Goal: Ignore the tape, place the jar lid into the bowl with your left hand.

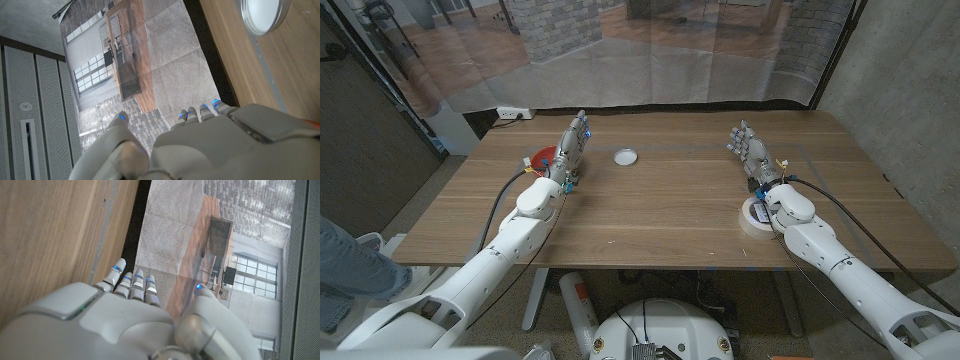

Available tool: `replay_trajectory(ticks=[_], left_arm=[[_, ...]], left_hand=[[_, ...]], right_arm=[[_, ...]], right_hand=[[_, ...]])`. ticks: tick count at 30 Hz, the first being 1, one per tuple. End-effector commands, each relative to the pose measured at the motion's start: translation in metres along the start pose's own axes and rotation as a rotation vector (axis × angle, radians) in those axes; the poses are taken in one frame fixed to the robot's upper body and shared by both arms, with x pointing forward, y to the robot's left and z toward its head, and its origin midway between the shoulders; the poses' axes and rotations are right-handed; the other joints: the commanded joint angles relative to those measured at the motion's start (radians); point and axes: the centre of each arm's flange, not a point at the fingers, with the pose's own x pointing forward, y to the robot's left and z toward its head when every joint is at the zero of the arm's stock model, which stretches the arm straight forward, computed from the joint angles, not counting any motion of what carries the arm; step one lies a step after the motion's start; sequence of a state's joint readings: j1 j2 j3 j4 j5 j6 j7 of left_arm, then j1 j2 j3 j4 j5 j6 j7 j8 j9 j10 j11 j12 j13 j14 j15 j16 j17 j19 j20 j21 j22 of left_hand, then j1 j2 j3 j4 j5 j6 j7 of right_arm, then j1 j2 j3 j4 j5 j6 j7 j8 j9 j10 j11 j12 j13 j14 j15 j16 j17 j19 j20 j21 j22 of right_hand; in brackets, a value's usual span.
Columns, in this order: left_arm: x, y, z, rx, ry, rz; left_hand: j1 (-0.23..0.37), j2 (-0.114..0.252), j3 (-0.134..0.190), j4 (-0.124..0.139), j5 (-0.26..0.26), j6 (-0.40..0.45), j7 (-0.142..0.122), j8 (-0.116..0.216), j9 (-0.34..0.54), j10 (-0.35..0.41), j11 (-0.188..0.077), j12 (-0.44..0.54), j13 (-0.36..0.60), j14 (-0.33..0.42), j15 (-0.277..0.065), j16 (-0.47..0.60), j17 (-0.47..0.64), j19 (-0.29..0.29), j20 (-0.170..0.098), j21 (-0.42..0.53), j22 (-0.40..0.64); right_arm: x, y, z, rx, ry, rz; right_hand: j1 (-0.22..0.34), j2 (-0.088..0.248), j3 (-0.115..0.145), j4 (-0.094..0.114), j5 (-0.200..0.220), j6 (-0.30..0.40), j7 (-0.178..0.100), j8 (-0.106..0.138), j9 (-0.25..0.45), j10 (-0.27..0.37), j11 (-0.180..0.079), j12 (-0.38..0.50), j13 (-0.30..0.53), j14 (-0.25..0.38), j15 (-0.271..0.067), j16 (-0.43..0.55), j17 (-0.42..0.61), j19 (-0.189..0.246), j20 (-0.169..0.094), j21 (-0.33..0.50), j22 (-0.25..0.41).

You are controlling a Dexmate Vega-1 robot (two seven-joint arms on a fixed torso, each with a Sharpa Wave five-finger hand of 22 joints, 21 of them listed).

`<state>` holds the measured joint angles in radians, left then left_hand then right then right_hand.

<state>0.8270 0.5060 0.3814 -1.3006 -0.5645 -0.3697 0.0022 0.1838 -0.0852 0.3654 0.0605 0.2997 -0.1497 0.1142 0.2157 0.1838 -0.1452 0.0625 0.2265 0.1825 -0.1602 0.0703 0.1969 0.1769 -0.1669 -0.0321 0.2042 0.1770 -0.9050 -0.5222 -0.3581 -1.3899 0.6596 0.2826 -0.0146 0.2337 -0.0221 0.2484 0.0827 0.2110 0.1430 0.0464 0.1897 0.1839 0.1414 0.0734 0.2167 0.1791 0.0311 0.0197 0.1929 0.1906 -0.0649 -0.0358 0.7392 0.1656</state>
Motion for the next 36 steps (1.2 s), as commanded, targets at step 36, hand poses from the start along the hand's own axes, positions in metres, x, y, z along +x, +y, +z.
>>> replay_trajectory(ticks=[36], left_arm=[[0.013, -0.001, 0.024, 0.239, -0.075, 0.039]], left_hand=[[0.049, 0.021, 0.012, -0.019, 0.008, 0.043, -0.015, 0.009, 0.003, 0.036, -0.018, 0.001, 0.003, 0.033, -0.012, 0.003, 0.002, -0.029, -0.003, 0.007, 0.003]], right_arm=[[0.001, -0.001, 0.0, -0.001, 0.003, -0.012]], right_hand=[[0.019, 0.021, 0.008, -0.021, 0.0, 0.021, -0.001, 0.008, 0.003, 0.024, 0.007, 0.004, 0.004, 0.019, 0.0, 0.007, -0.004, 0.022, -0.026, -0.03, 0.002]])
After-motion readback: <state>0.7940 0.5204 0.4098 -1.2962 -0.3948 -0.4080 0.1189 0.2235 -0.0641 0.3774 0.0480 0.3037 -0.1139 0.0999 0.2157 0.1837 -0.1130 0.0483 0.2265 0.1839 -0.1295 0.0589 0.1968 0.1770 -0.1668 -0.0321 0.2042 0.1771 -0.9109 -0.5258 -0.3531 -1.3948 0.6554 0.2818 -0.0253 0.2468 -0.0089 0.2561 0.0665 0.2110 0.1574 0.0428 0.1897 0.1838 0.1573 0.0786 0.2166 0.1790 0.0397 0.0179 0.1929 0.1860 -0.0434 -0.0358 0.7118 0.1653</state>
